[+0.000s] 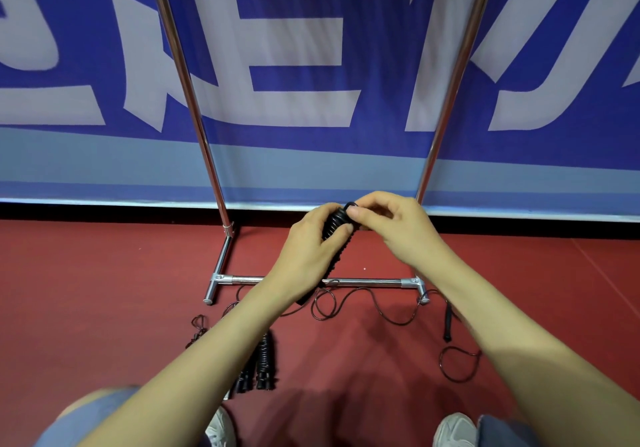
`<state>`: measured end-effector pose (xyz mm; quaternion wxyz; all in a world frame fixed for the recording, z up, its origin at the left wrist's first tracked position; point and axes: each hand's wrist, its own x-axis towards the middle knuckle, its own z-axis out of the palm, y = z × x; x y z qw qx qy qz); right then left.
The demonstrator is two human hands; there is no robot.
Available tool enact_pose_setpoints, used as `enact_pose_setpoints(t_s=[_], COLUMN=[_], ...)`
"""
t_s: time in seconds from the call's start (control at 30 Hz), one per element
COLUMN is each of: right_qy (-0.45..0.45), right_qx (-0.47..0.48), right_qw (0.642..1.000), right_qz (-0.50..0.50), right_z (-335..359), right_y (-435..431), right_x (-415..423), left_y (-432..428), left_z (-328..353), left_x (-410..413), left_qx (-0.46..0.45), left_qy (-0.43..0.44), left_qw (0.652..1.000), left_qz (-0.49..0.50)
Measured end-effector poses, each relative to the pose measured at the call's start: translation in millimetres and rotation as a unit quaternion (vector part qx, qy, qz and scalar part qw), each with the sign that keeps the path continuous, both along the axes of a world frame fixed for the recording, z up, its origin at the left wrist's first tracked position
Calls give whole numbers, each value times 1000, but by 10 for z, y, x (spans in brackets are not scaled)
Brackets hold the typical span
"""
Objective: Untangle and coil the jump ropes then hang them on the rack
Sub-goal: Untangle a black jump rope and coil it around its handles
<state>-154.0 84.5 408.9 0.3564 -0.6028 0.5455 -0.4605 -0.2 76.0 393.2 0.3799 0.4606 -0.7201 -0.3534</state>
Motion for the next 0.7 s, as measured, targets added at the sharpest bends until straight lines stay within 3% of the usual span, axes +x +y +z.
enact_pose_setpoints(t_s=[0.1,0.23,0.43,0.63,0.7], right_qy=[-14,147,258,153,129], right_qx=[-10,-71,-136,-100,-74], right_qw=[1000,987,956,982,987], right_qz=[21,-9,-26,-47,-68], right_z=[1,-9,-49,-45,-47], right_y=[-8,26,-35,-82,-98], right_x=[3,50,61,91,97], left_y=[-33,-6,-38,-104,-128], left_z=[6,-14,-3,-36,-29], left_x=[22,0,17,43,51], left_qx=[-16,-28,-3,11,61], left_qy=[-14,-30,-30,-75,-50], left_qw=[1000,999,999,997,997], left_qz=[6,5,25,6,1])
